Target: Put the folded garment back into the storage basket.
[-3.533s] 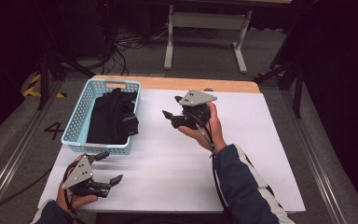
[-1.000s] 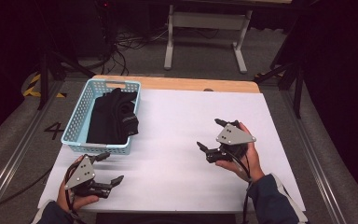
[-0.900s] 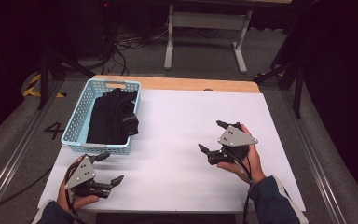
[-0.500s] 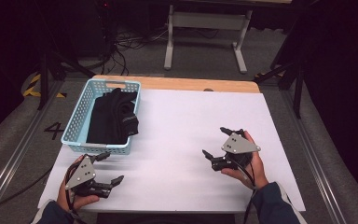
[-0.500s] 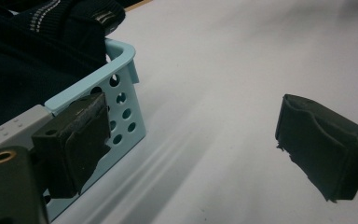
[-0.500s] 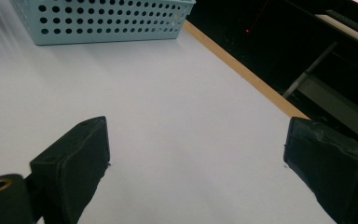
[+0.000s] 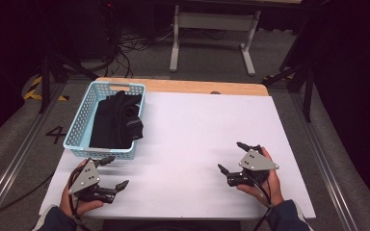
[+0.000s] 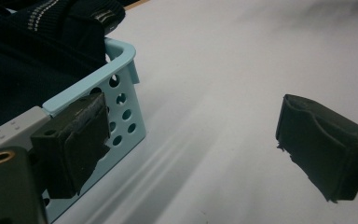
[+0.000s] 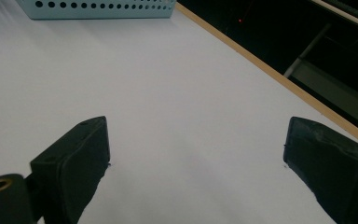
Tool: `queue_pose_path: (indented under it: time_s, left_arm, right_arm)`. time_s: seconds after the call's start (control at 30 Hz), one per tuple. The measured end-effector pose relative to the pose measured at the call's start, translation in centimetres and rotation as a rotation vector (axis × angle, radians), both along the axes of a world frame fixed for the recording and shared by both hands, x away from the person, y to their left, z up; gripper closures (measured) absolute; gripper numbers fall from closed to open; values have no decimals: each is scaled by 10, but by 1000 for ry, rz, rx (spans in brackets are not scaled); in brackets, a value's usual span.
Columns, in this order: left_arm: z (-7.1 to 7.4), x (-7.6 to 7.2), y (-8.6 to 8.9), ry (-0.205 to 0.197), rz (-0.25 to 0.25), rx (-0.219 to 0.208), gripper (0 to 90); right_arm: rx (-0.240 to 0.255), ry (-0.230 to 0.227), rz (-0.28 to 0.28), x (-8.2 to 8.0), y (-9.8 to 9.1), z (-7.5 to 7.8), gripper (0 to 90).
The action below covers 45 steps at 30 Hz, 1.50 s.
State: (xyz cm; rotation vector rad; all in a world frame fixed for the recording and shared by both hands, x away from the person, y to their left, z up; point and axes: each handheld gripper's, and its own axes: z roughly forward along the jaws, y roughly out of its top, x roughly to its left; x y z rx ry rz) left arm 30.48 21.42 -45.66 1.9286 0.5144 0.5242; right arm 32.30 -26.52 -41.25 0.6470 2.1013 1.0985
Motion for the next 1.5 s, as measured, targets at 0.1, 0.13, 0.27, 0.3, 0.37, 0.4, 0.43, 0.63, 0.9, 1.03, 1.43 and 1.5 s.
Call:
queue_pose_path:
  time_s: [0.1, 0.13, 0.27, 0.3, 0.37, 0.4, 0.43, 0.63, 0.9, 1.03, 1.43, 1.5]
  left_arm:
    - [-1, 2, 0, 5, -2, 2, 105]
    - [-1, 2, 0, 6, -2, 2, 105]
    - [-1, 3, -1, 4, 0, 8, 104]
    - [-1, 3, -1, 4, 0, 8, 103]
    - [-1, 3, -1, 4, 2, 10, 102]
    - [0, 3, -1, 4, 2, 9, 102]
    - [0, 3, 0, 3, 2, 6, 101]
    - [0, 4, 0, 5, 4, 3, 90]
    - [1, 3, -2, 2, -10, 7, 70]
    - [0, 3, -2, 1, -19, 0, 70]
    - [1, 3, -1, -3, -25, 1, 76]
    - [1, 3, -1, -4, -20, -1, 77]
  right_arm:
    - [20, -3, -10, -4, -9, -4, 64]
    - [17, 2, -18, -4, -13, -7, 55]
    - [30, 14, -46, -8, -25, -15, 47]
    - [25, 12, -53, -9, -29, -17, 44]
    - [31, 8, -77, -12, -37, -21, 44]
    - [42, 15, -82, -12, -40, -23, 42]
    - [40, 21, -98, -14, -44, -27, 40]
    - [63, 38, -110, -21, -56, -36, 29]
    - [61, 18, -107, -24, -54, -39, 35]
    - [46, 17, -107, -24, -52, -40, 35]
    - [53, -5, -109, -28, -49, -38, 38]
    - [57, -4, -110, -28, -49, -38, 38]
